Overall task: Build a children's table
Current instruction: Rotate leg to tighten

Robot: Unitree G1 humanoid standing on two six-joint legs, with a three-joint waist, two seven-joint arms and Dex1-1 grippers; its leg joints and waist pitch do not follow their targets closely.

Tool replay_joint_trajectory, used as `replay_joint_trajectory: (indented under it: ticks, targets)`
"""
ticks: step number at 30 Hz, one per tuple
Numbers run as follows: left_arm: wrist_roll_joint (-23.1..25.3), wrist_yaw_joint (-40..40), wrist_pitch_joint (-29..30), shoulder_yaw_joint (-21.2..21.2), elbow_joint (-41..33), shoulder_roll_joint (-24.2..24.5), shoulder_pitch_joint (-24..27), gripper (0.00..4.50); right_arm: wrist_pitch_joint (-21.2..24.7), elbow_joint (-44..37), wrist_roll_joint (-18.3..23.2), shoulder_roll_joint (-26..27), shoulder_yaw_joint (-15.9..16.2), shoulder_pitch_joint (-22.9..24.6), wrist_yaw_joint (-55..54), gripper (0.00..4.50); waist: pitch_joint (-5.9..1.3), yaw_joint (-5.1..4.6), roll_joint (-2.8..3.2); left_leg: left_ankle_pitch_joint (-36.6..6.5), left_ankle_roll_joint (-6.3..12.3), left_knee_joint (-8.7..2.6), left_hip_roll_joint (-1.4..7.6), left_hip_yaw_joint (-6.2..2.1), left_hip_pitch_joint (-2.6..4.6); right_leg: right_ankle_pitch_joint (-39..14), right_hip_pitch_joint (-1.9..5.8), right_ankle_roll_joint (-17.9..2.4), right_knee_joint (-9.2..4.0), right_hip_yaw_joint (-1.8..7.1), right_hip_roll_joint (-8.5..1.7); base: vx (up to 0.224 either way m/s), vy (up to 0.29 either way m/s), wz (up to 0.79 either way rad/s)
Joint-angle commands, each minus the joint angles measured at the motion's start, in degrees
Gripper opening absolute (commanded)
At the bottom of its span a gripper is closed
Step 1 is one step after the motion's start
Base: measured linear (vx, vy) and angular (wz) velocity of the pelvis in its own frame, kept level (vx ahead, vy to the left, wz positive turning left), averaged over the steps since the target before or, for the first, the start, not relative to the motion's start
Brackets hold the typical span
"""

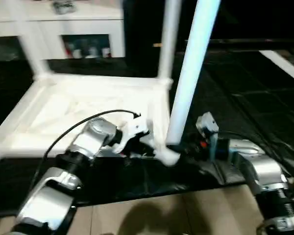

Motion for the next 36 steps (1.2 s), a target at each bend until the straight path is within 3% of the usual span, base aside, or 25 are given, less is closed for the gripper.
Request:
replay_joint_trajectory:
  ticks: [1,2,3,4,7,9,13,14,17,19,20,25,30,36]
  targets:
    - [-3.1,9.2,3.2,3.7,0.1,-5.8,-3.5,0.00,2.9,6.4,-1.0,8.7,0.6,-3.5,-14.2,1.99,-3.71,-0.16,-0.60,-12.6,0.46,-4.16,0.10,-0.21,-0.92,-27.1,3.17,-7.0,-5.04,1.57,-2.96,0.000,0.000,0.00]
    - [-3.2,9.3,3.2,3.8,0.1,-5.8,-3.5,0.00,2.9,6.5,-1.0,8.8,0.5,-3.6,-14.5,1.98,-3.72,-0.51,-0.56,-12.7,0.21,-4.20,0.06,-0.25,-0.90,-27.3,3.16,-6.8,-5.04,1.49,-2.88,0.000,0.000,0.00]
    - [-3.4,11.4,4.0,4.6,0.6,-6.6,-4.1,0.00,3.4,7.9,-0.7,10.8,-0.9,-4.9,-18.2,1.98,-3.87,-1.24,-0.72,-12.2,0.22,-4.12,-0.19,-0.42,-1.33,-27.1,3.55,-6.5,-5.02,1.32,-2.83,0.000,0.000,0.00]
    - [-3.6,13.4,4.4,5.3,1.1,-7.3,-4.7,0.00,3.4,9.3,-0.3,12.5,-2.1,-6.2,-21.2,1.98,-3.94,-1.52,-0.40,-11.5,0.59,-4.04,-0.19,-0.37,-1.24,-25.9,3.44,-6.6,-5.00,1.40,-2.79,0.000,0.000,0.00]
    - [-3.7,15.7,4.7,6.0,1.8,-8.1,-5.4,0.00,2.4,11.2,-0.7,13.9,-2.5,-7.6,-24.1,1.98,-4.17,-2.05,-0.48,-9.7,2.24,-3.69,-0.13,0.02,-1.09,-18.7,3.26,-9.6,-4.50,1.71,-2.52,0.000,0.000,0.00]
    - [-3.3,21.8,5.3,7.6,2.9,-10.0,-6.7,0.00,0.5,14.1,-2.7,16.9,-3.6,-9.7,-30.5,1.98,-4.30,-2.16,-0.37,-8.6,2.77,-3.52,0.01,0.18,-0.91,-15.0,3.15,-11.5,-4.20,1.85,-2.56,0.000,0.000,0.00]
    - [-2.3,27.0,3.7,8.6,4.7,-11.6,-8.5,0.00,-1.7,17.3,-4.7,20.2,-5.9,-11.4,-39.0,1.98,-4.67,-1.80,-0.26,-4.8,3.70,-3.40,0.06,0.17,-1.00,-8.7,3.58,-13.4,-3.42,1.98,-2.53,0.000,0.000,0.00]
    - [-2.3,27.1,3.7,8.6,4.8,-11.6,-8.5,0.00,-1.8,17.3,-4.6,20.3,-6.1,-11.4,-39.1,2.32,-4.59,-1.69,-0.19,-4.3,4.43,-3.37,0.14,0.26,-0.99,-6.4,3.47,-14.0,-3.27,2.03,-2.45,0.000,0.000,0.00]
    - [-2.2,27.3,3.7,8.8,5.2,-11.9,-8.9,0.00,-3.3,17.3,-4.3,20.6,-7.0,-11.5,-40.7,2.67,-4.85,-1.20,-0.16,-2.7,5.84,-3.11,0.19,0.35,-0.95,-1.5,3.53,-15.4,-2.69,2.12,-2.48,0.000,0.000,0.00]
    - [-2.1,27.0,3.6,8.6,5.2,-11.8,-8.9,0.00,-3.6,17.4,-4.3,20.3,-7.0,-11.5,-40.7,2.88,-4.78,-1.03,-0.15,-3.2,6.33,-3.08,0.16,0.45,-0.86,-0.9,3.43,-16.1,-2.66,2.14,-2.46,0.000,0.000,0.00]
    - [-1.8,26.5,3.2,8.4,5.4,-11.5,-8.7,0.00,-4.2,17.4,-4.0,19.9,-7.3,-11.4,-40.0,3.00,-4.65,-1.13,0.38,-4.2,6.34,-3.11,0.16,0.47,-0.88,-1.2,3.39,-16.2,-2.89,2.11,-2.41,0.000,0.000,0.00]
    - [-1.0,23.9,1.3,7.2,6.3,-9.7,-7.7,0.00,-5.3,14.9,-4.0,16.8,-7.5,-9.4,-35.9,3.45,-4.68,-0.91,-0.01,-5.6,5.86,-3.17,0.18,0.42,-0.85,-2.7,3.68,-15.7,-2.90,2.14,-2.44,0.000,0.000,0.00]
    - [-0.4,17.4,-1.3,5.2,6.6,-6.6,-6.7,0.00,-7.0,9.3,-3.0,9.2,-5.4,-5.7,-23.6,3.88,-4.66,-0.18,-0.19,-5.1,6.88,-2.97,0.22,0.51,-0.89,-1.1,3.87,-15.8,-2.75,2.20,-2.45,0.000,0.000,0.00]
    - [-0.1,8.0,-5.6,2.7,6.7,-3.3,-5.6,0.00,-8.8,7.1,-1.0,-0.8,-3.2,-3.5,-6.7,4.43,-4.40,0.47,-0.28,-7.6,6.83,-2.91,0.41,0.57,-0.82,-6.0,3.53,-15.3,-3.24,2.16,-2.56,0.000,0.000,0.00]
